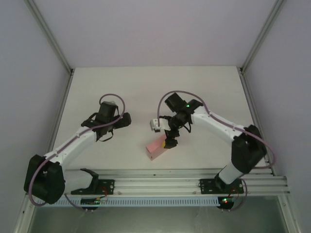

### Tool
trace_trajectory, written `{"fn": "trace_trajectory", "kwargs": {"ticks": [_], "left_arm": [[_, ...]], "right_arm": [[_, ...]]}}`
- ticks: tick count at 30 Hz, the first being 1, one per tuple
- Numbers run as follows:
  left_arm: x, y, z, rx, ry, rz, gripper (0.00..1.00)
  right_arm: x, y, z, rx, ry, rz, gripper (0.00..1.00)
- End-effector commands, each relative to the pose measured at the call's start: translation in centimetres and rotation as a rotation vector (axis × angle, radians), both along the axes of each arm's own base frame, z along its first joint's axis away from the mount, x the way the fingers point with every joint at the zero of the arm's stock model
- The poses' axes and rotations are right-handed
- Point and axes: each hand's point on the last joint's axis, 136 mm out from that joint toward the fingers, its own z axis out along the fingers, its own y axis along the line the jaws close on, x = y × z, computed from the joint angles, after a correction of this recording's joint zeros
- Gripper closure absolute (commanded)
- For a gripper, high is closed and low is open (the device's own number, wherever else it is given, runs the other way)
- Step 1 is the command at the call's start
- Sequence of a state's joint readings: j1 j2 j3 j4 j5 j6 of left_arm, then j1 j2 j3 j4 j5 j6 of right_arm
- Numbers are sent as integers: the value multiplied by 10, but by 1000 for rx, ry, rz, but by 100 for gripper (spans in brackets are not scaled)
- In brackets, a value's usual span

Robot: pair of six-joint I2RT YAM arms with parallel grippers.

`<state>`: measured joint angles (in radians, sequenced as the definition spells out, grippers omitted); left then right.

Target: Assemble paper box

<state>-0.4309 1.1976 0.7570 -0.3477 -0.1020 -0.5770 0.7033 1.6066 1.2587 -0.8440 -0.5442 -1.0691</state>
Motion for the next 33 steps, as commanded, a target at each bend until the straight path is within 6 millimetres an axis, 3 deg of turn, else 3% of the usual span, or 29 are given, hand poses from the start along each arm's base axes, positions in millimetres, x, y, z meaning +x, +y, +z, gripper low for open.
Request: {"fn": "trace_trajectory", "kwargs": {"ticks": [1, 6, 9, 10, 12, 14, 16, 18, 22, 29, 33], "left_arm": [[-5, 2, -5, -16, 17, -9, 0], [-9, 5, -7, -11, 15, -15, 0], [-10, 7, -3, -4, -2, -12, 0], [-10, 8, -2, 2, -7, -10, 1], [-9, 11, 2, 12, -23, -5, 0], [-10, 15, 5, 27, -32, 3, 1], [-11, 18, 11, 36, -51, 14, 0], [-12, 24, 15, 46, -70, 38, 0], [-16, 34, 22, 47, -111, 84, 0], [-22, 41, 21, 49, -112, 110, 0], [-22, 41, 17, 52, -99, 110, 1]], "right_arm": [[-22, -22, -29, -226, -6, 188, 0], [-8, -15, -49, -327, -43, 162, 18], [1, -12, -56, -366, -110, 134, 50], [5, -12, -55, -373, -145, 125, 55], [10, -9, -52, -365, -181, 86, 59], [32, -3, -44, -331, -278, 7, 66], [62, 2, -33, -286, -416, -92, 66], [99, 9, -19, -227, -597, -234, 59], [152, 12, -7, -173, -865, -409, 61], [178, 5, -40, -219, -912, -481, 56], [170, 1, -58, -262, -878, -476, 51]]}}
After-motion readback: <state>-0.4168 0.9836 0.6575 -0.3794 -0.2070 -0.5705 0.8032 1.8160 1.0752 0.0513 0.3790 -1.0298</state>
